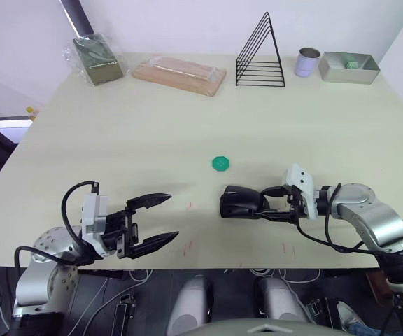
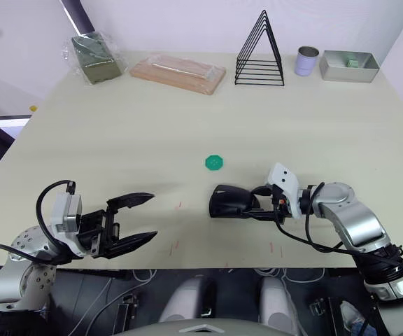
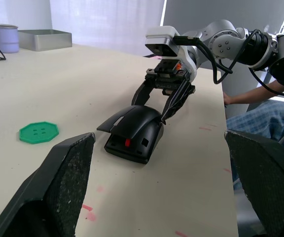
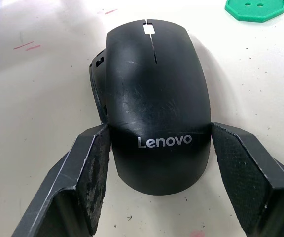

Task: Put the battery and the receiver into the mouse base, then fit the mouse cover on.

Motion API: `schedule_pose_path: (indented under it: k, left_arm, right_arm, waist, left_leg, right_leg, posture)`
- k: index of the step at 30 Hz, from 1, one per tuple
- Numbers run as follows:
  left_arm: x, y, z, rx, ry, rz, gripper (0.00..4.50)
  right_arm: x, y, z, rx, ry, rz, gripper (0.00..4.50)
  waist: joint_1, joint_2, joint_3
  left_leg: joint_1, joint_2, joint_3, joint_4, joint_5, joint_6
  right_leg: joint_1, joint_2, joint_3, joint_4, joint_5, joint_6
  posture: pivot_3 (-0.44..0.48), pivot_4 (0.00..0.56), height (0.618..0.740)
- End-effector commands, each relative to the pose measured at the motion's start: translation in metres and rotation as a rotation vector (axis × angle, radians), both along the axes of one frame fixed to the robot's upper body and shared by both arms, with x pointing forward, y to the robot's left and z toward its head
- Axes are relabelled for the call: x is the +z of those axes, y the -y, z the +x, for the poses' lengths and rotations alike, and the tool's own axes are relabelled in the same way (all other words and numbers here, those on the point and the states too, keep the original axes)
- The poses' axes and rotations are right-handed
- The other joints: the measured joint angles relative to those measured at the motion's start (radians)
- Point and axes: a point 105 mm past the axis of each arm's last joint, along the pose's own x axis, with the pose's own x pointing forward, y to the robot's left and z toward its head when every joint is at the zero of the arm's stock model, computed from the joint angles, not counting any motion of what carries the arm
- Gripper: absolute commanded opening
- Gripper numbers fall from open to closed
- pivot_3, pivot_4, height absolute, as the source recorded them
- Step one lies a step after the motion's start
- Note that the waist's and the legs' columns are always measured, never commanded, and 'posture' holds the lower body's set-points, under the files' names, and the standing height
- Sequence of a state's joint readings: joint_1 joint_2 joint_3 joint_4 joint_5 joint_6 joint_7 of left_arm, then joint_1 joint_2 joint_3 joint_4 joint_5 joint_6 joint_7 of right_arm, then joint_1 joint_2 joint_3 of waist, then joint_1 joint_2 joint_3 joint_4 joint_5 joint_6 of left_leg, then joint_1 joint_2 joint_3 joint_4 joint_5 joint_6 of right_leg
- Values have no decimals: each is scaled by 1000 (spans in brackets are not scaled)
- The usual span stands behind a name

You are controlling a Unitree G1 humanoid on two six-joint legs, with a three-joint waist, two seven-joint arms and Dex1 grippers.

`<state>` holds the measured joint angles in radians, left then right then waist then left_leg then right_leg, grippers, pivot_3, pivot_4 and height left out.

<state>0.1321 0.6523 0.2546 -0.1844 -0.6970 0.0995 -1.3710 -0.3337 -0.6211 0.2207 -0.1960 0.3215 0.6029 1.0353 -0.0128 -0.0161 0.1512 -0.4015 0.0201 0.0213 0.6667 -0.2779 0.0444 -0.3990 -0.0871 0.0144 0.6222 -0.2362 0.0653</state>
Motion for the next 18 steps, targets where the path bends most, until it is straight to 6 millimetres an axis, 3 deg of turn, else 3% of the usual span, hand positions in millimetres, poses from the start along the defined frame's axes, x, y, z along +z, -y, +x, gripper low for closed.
schedule_pose_path:
  k: [1,18]
  left_arm:
    - [6,-2,-1,2,34,14,4500]
    - [7,-3,0,-1,35,16,4500]
  right_arm:
    - [12,-4,1,24,54,12,3293]
    - [12,-4,1,22,56,9,3293]
  waist:
    - [0,0,0]
    - [1,0,0]
  left_leg:
    - [0,0,0,0,0,0]
    - [1,-1,0,1,0,0]
  right_leg:
    - [0,0,0,0,0,0]
    - [1,1,-4,1,0,0]
  posture:
    - [0,150,740]
    - [0,150,740]
